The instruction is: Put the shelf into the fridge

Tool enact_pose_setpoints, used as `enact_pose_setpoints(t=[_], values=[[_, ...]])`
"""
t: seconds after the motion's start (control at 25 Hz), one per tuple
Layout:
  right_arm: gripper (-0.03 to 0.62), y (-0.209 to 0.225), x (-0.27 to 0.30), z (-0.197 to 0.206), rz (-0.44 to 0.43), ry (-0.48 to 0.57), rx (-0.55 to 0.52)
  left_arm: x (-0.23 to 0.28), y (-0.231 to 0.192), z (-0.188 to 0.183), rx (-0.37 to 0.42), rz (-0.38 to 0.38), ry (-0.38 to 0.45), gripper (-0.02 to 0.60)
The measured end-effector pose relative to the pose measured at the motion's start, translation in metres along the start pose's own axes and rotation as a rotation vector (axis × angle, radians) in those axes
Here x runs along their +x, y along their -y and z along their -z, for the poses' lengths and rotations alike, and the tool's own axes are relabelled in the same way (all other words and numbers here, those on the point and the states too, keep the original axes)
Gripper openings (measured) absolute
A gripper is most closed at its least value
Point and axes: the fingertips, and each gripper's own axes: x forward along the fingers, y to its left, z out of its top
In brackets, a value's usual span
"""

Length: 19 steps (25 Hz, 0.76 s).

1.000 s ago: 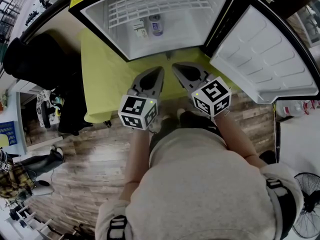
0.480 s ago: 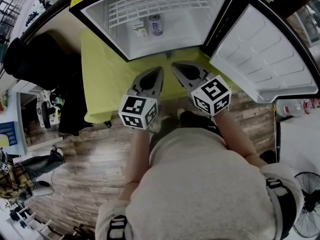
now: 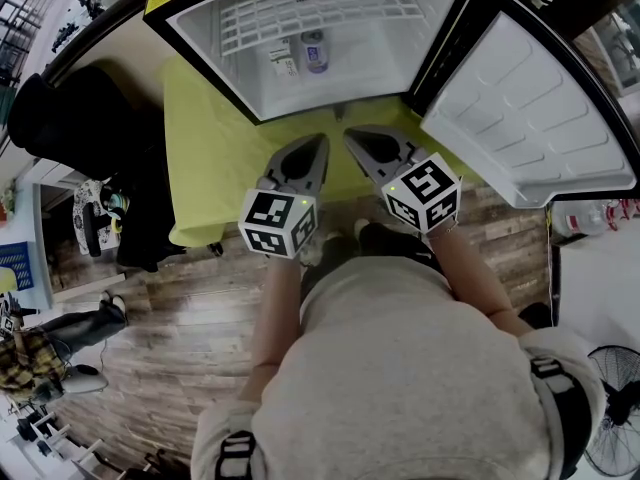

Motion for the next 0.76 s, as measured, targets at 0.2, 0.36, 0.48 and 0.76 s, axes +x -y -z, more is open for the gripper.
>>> enact_pose_setpoints(t=[0.2, 0.36, 0.48, 0.76], values=[[0.011, 0.0000, 0.0004, -0.0016, 0.003, 0.004, 0.005, -0.0011, -0.0020, -0.0009, -0.005, 0.000, 0.004, 0.012], [0.011, 0.0011, 0.0011, -0.0024, 0.008, 0.008, 0.011, -0.0002, -0.0017, 0.0012, -0.015, 0.008, 0.003, 0.012], [0.011, 0.0001, 0.0022, -0.0044, 0.006, 0.015, 0.016, 0.0002, -0.0014, 0.0029, -0.016, 0.016, -0.002, 0.012], [0.011, -0.0025, 0.0049, -0.0084, 0.002, 0.025, 0.007, -0.0014, -0.0040, -0.0009, -0.013, 0.016, 0.010, 0.012]])
